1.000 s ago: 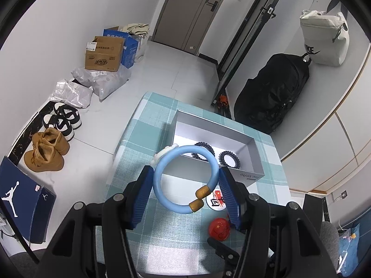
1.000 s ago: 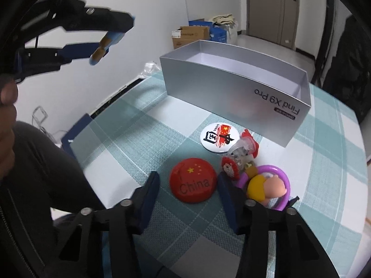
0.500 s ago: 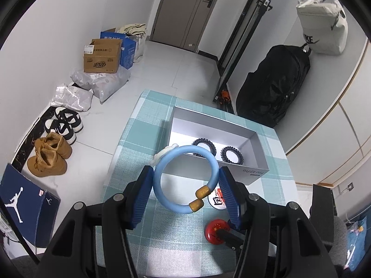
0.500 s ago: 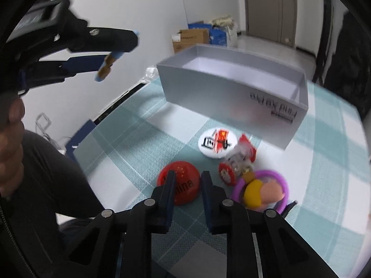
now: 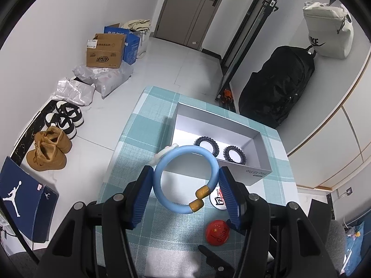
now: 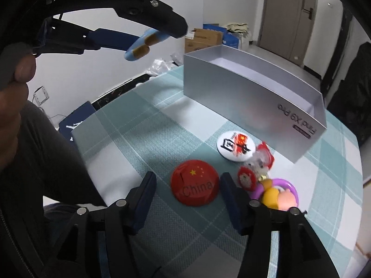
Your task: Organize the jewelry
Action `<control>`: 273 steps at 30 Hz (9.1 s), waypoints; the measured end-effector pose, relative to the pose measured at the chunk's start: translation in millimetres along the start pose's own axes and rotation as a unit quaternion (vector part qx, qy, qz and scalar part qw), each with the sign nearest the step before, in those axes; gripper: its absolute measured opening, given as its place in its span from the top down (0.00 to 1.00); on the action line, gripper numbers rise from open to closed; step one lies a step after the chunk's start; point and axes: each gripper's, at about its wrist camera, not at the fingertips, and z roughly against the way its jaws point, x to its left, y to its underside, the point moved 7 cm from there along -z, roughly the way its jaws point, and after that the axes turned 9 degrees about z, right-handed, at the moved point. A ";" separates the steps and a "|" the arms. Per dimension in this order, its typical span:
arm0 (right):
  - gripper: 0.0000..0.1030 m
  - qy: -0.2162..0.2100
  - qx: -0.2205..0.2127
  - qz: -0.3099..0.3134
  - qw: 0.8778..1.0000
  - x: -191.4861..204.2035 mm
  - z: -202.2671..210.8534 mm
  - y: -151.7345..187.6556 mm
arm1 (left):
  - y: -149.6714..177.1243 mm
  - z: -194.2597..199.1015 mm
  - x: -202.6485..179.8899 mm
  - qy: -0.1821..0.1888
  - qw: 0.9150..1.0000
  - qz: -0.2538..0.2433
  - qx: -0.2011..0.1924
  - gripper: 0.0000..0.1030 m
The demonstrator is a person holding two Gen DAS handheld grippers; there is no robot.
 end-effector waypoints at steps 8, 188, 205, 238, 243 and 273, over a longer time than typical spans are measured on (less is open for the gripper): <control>0.60 0.000 -0.004 -0.009 1.000 -5.1 -2.2 -3.3 | -1.2 0.1 1.2 0.004 1.000 0.008 0.000 0.49; 1.00 -0.020 -0.028 -0.059 0.998 -77.0 52.8 22.6 | 69.3 -29.1 -29.2 -0.027 0.996 -0.024 0.081 0.27; 0.72 -0.016 -0.007 -0.068 0.998 -79.8 41.7 28.8 | 70.2 -32.1 -27.0 -0.019 0.995 -0.010 0.093 0.27; 0.76 0.006 -0.090 -0.216 0.972 -158.6 97.9 17.6 | 112.6 -50.0 -90.0 0.057 0.979 -0.087 0.177 0.27; 0.76 0.023 -0.099 -0.254 0.962 -182.8 111.4 27.2 | 112.3 -67.9 -105.4 0.027 0.978 -0.102 0.178 0.27; 0.76 0.015 -0.130 -0.282 0.950 -200.6 137.5 41.3 | 101.3 -59.5 -127.0 -0.037 0.973 -0.198 0.112 0.54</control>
